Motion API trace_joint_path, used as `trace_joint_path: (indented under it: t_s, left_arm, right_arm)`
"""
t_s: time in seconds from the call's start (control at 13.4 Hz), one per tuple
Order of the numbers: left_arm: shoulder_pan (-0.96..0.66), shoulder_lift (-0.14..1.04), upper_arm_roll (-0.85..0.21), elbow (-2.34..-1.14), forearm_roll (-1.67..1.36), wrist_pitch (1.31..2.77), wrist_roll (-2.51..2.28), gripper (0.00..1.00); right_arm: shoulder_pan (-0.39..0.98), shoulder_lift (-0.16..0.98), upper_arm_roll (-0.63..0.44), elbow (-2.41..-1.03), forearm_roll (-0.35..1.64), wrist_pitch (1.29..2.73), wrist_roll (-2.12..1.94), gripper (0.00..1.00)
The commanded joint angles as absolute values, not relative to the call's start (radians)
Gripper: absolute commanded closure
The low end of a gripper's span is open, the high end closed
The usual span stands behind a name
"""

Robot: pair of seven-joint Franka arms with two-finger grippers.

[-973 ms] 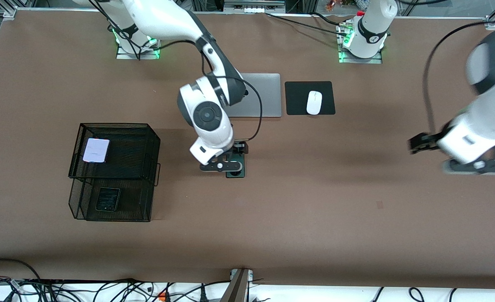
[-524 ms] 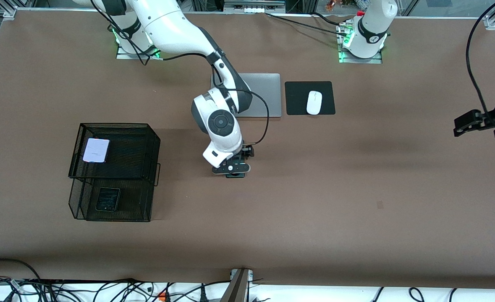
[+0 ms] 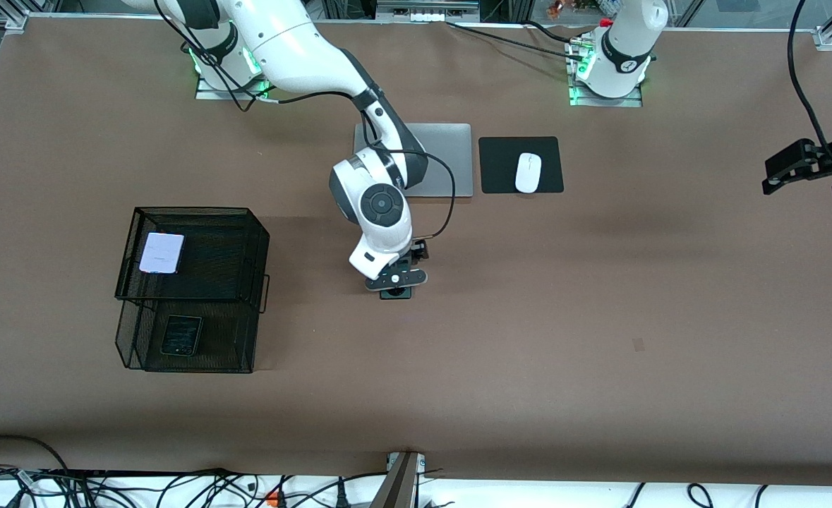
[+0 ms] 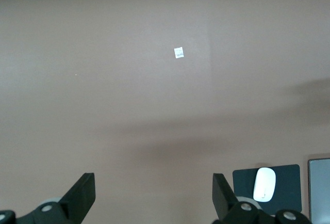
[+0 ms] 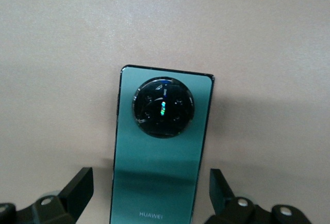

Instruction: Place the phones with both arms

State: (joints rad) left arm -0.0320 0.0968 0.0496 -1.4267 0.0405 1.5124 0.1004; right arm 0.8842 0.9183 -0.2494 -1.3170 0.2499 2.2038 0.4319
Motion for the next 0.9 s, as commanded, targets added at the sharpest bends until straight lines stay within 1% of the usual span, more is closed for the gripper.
trace_joint_path:
  t_s: [0.0, 0.52, 0.6, 0.67, 0.82]
  left_arm:
    - [-0.031, 0.077, 0.046, -1.456, 0.020, 1.503, 0.103, 0.00]
    - [-0.031, 0.078, 0.048, -1.453, 0.018, 1.479, 0.107, 0.00]
    - [-0.031, 0.080, 0.048, -1.453, 0.020, 1.479, 0.106, 0.00]
    - [-0.031, 0.080, 0.046, -1.453, 0.020, 1.479, 0.106, 0.00]
    - [-0.032, 0.081, 0.046, -1.453, 0.020, 1.477, 0.104, 0.00]
  right_arm:
    - [0.893, 0.934, -0.250, -1.338, 0.232, 2.253, 0.426, 0.01]
    - [0.899, 0.939, -0.250, -1.356, 0.218, 2.275, 0.408, 0.01]
    - [0.899, 0.940, -0.250, -1.356, 0.218, 2.286, 0.408, 0.02]
    - [0.899, 0.945, -0.250, -1.356, 0.218, 2.290, 0.408, 0.06]
    - [0.910, 0.953, -0.250, -1.356, 0.215, 2.304, 0.408, 0.07]
